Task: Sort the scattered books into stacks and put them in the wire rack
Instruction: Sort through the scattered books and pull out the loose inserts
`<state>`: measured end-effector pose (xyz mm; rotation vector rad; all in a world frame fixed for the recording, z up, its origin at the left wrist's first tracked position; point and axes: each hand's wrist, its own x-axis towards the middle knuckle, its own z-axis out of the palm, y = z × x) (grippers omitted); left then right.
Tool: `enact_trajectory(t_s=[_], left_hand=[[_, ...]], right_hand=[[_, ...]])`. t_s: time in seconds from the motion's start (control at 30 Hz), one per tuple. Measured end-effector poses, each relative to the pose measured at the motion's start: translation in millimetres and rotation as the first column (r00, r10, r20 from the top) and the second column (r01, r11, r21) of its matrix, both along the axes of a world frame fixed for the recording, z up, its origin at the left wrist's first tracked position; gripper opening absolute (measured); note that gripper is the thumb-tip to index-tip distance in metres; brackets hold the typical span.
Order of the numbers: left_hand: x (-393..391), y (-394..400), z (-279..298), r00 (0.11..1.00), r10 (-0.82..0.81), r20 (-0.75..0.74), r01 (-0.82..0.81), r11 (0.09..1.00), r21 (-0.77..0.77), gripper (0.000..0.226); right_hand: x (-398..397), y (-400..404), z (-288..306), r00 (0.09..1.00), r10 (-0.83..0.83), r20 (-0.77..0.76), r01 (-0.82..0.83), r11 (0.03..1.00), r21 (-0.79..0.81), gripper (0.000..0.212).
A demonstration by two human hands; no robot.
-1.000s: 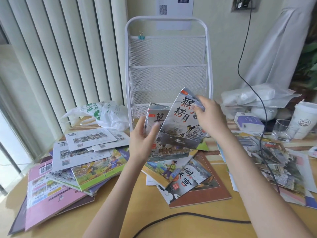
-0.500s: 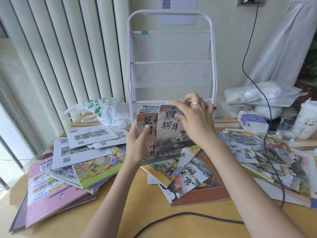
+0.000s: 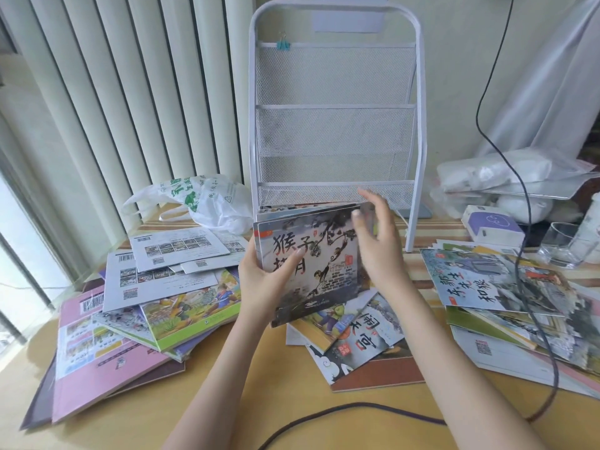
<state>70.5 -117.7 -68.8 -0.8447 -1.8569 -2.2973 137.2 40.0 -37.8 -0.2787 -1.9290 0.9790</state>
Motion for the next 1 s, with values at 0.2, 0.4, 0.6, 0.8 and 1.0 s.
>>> enact_trajectory(t_s=[0.2,0.4,0.6,0.8,1.0], left_hand=[[-3.6,0.9,-6.3,0.997,0.026,0.075,-0.028,0.999,0.023,0.031],[-9.4,2.0,-9.4,0.994,0.017,0.11,-0.011,0.999,-0.052,0.03],[2.3,9.7,5.9,0.998,0.018,0.052,-0.019,1.0,0.012,0.013],[2.7,21.6,17.6,0.998,-0.051,-0.043,0.051,0.999,-0.003,0.029],[1.1,28.0,16.5,0.998,-0.031,-0.054,0.027,0.997,-0.076,0.035]], right_hand=[[2.1,10.3,4.7,0.997,0.06,0.042,-0.033,0.882,-0.471,0.033],[2.6,-12.0,0.1,0.905,0.367,0.217,-0.193,0.807,-0.559,0.06],[7.9,-17.9,3.3,0.983,0.152,0.102,-0.088,0.88,-0.467,0.044],[23.2,-1.1,9.5,0.994,0.098,-0.05,-0.11,0.876,-0.469,0.048],[28.5,18.7,-8.3,0.975,0.199,-0.097,-0.22,0.808,-0.546,0.048]])
